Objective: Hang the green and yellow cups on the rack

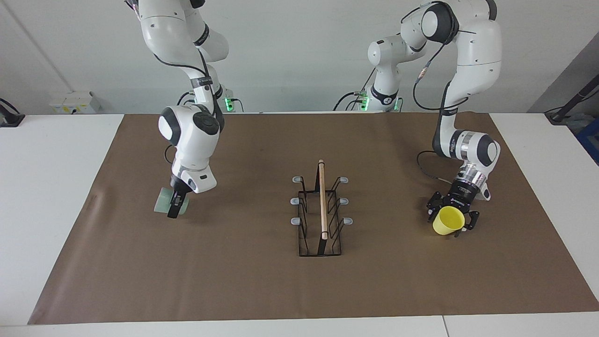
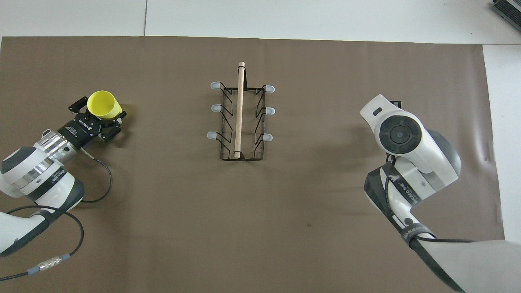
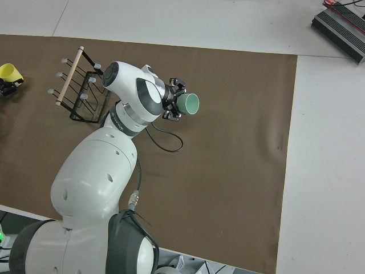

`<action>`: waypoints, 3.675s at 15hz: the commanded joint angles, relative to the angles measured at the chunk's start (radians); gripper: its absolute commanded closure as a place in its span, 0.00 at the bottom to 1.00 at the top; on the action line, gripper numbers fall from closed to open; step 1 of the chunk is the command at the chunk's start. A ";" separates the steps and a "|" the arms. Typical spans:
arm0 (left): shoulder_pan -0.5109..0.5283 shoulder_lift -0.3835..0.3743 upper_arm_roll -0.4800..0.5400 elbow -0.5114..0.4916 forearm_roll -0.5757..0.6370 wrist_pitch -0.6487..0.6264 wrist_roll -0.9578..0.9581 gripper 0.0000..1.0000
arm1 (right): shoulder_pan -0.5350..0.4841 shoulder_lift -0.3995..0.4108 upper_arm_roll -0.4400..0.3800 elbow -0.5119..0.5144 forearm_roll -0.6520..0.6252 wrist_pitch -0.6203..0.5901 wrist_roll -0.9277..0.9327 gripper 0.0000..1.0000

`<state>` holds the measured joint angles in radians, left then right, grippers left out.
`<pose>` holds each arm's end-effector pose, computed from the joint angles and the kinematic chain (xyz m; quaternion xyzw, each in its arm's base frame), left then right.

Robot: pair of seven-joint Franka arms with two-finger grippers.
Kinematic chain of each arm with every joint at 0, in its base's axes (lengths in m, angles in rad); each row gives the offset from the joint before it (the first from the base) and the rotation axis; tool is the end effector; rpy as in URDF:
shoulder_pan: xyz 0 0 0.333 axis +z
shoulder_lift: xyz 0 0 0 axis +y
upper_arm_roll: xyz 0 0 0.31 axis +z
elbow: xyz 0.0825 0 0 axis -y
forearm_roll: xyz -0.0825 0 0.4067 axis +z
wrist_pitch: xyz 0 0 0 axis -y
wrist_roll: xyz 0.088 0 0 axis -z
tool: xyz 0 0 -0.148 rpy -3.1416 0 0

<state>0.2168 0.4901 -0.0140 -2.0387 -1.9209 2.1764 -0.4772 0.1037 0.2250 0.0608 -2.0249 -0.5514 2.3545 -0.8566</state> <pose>0.6310 0.0611 0.1689 0.3371 0.7318 -0.1807 0.5641 0.6201 0.0798 0.2924 0.7514 0.6279 -0.0180 0.2020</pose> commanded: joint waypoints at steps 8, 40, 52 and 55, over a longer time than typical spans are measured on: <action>0.015 -0.017 0.012 0.075 0.143 0.002 0.049 1.00 | -0.004 -0.009 0.074 0.095 0.638 0.090 -0.001 1.00; -0.114 -0.160 0.065 0.443 1.810 -0.046 -0.046 1.00 | 0.436 0.014 0.100 -0.075 1.607 0.903 -0.012 1.00; -0.396 -0.260 0.065 0.445 2.362 -0.265 -0.654 1.00 | 0.453 0.042 0.100 -0.066 1.610 0.939 0.001 0.00; -0.506 -0.262 0.066 0.449 2.453 -0.368 -0.829 1.00 | 0.447 0.039 0.099 -0.005 1.611 0.889 0.002 0.00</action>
<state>-0.2163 0.2424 0.0338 -1.5893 0.4713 1.8775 -1.2013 0.5576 0.2697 0.1584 -2.0747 1.0294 3.2838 -0.8545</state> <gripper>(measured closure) 0.352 0.009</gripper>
